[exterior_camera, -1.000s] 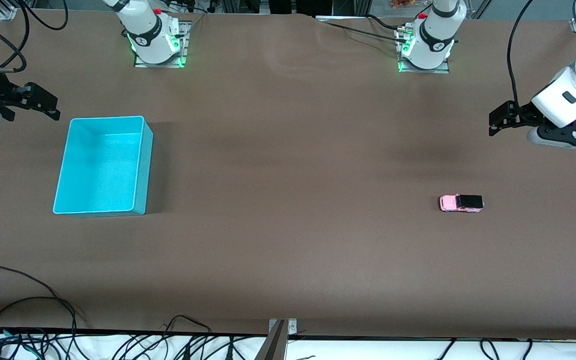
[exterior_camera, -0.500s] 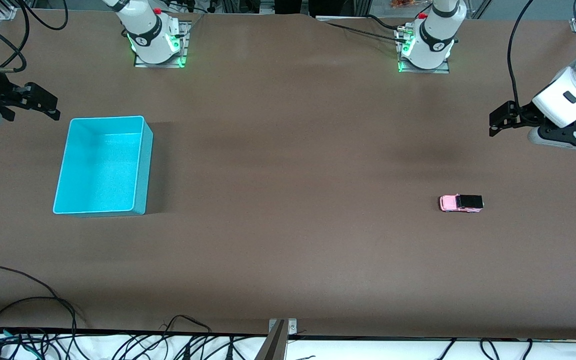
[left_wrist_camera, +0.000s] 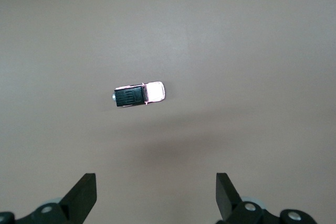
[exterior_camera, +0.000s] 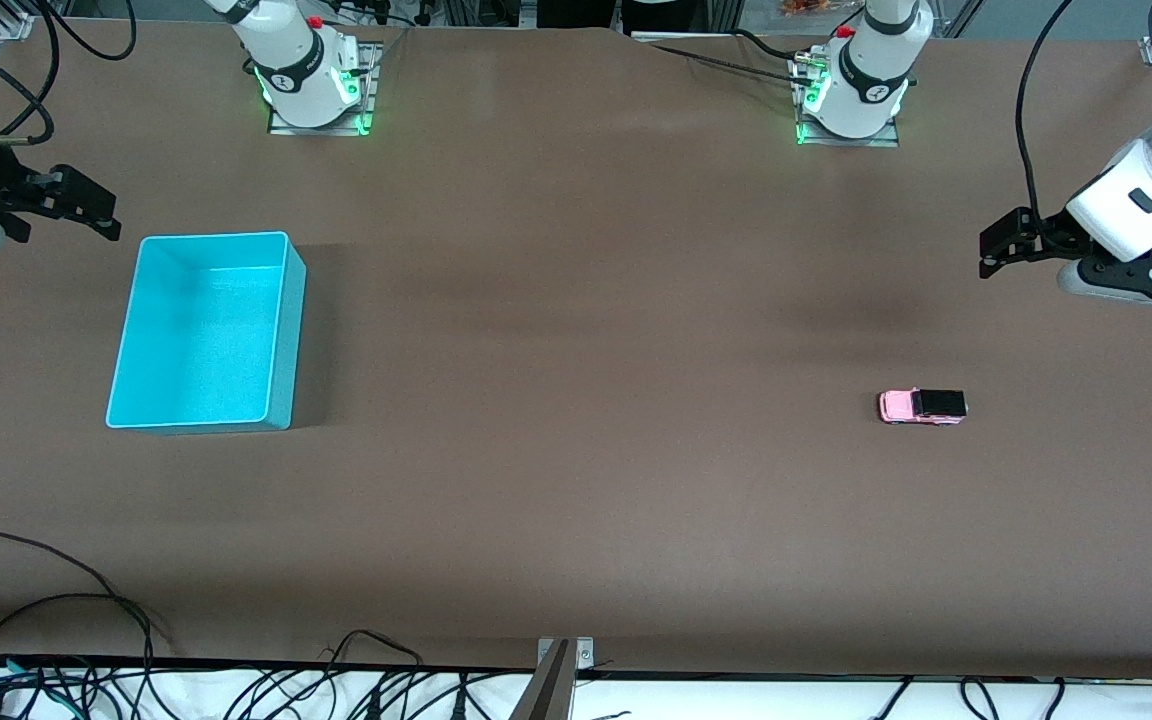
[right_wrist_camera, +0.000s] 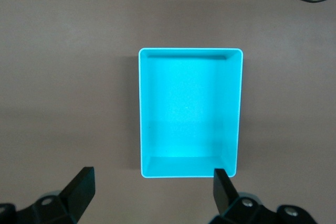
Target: Wind and store pink jeep toy
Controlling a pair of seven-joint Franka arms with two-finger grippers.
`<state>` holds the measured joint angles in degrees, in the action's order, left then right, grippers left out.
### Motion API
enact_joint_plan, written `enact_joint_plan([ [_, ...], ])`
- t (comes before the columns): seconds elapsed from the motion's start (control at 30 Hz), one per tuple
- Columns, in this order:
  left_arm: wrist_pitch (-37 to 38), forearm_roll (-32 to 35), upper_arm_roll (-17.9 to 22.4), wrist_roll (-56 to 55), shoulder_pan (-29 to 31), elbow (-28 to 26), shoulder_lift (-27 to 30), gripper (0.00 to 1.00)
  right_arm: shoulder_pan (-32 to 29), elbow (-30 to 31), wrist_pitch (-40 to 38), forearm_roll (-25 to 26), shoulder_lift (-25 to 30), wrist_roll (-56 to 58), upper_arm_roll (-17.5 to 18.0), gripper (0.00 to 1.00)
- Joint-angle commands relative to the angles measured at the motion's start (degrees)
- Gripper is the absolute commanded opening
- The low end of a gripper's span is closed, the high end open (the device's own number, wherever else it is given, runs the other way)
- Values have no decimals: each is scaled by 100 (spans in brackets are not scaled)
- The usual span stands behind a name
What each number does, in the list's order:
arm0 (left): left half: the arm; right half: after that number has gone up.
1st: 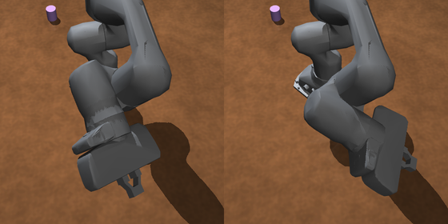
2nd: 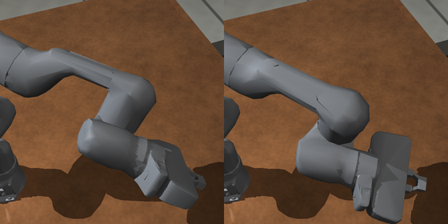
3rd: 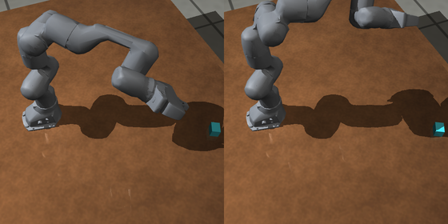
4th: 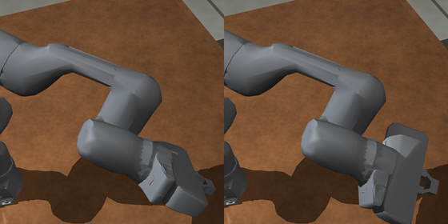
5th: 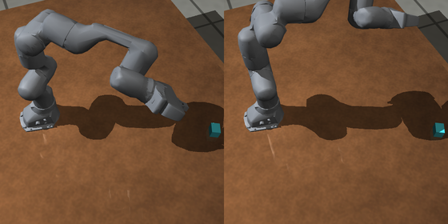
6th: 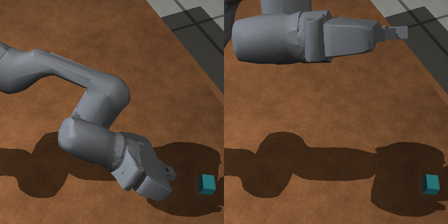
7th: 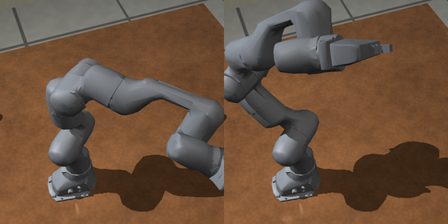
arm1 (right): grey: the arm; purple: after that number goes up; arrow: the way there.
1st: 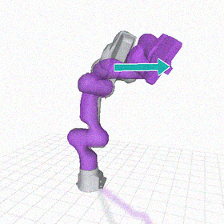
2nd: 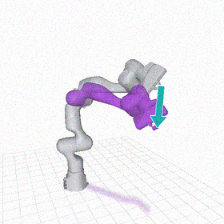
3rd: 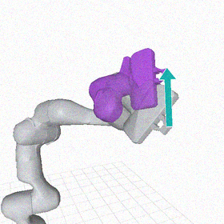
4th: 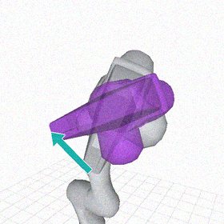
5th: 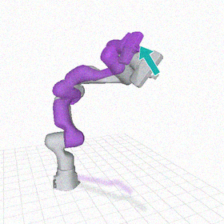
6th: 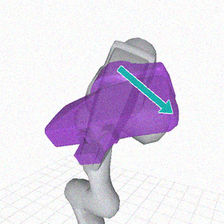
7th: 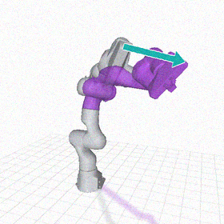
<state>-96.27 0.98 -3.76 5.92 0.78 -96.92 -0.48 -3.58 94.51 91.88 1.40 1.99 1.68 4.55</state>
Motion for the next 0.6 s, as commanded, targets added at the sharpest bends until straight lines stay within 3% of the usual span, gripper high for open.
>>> enact_joint_plan([
  [0.0,152,86,-11,-48,-16,217,-101,100,-38,-64,-82,80,-15,8,63,100],
  [0.57,161,130,-11,-12,-7,322,-180,100,-38,-64,-82,80,-15,8,63,100],
])
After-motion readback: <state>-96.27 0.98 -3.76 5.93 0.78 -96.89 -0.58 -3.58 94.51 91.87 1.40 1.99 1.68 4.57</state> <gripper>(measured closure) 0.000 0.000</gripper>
